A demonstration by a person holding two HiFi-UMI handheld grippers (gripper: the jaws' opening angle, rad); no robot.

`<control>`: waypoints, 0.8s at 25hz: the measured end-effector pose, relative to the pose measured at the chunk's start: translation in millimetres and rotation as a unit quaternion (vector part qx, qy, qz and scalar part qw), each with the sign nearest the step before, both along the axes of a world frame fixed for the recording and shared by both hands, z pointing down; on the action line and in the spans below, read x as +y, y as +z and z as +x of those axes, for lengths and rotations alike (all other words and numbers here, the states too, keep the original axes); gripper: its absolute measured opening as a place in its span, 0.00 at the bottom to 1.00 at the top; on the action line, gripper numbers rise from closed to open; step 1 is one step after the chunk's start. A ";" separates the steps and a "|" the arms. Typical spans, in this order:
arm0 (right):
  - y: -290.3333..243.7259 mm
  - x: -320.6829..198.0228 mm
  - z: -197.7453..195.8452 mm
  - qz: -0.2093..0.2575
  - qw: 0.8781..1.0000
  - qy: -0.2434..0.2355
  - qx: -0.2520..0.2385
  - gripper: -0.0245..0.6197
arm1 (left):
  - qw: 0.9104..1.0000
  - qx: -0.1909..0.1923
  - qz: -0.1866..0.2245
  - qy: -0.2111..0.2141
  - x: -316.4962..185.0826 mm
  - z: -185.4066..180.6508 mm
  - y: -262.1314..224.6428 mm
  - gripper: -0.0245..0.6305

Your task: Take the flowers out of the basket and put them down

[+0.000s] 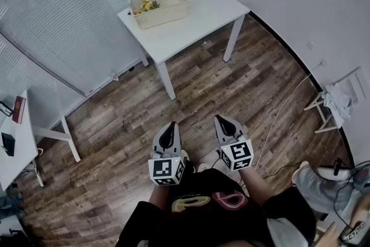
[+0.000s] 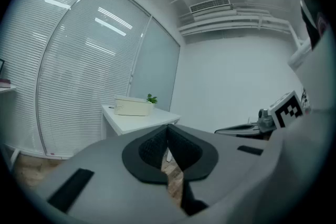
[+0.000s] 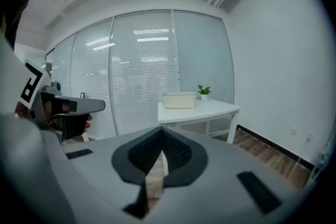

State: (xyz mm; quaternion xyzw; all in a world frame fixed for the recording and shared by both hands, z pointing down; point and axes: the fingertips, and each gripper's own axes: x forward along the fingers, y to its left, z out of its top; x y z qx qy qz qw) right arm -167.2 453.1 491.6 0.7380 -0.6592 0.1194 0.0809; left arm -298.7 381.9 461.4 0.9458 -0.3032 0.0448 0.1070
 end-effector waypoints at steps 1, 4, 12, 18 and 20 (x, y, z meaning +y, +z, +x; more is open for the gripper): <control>0.4 -1.3 2.4 -0.001 1.000 0.002 0.000 0.05 | 1.000 0.001 0.000 0.001 -1.6 2.0 0.1 0.06; -0.2 -5.9 7.6 0.000 1.000 0.008 0.001 0.05 | 1.000 0.003 0.001 0.006 -6.6 6.0 -0.7 0.06; 0.1 -27.3 6.7 0.004 1.000 0.024 0.005 0.05 | 1.000 0.010 0.008 0.019 -31.3 6.1 -0.6 0.06; 6.1 -37.8 7.7 0.016 0.997 0.059 -0.040 0.05 | 1.000 0.006 0.004 0.027 -49.3 -1.9 5.2 0.06; 8.9 -39.5 3.8 0.015 0.997 0.058 -0.041 0.05 | 1.000 0.007 0.004 0.025 -54.8 -6.3 5.7 0.06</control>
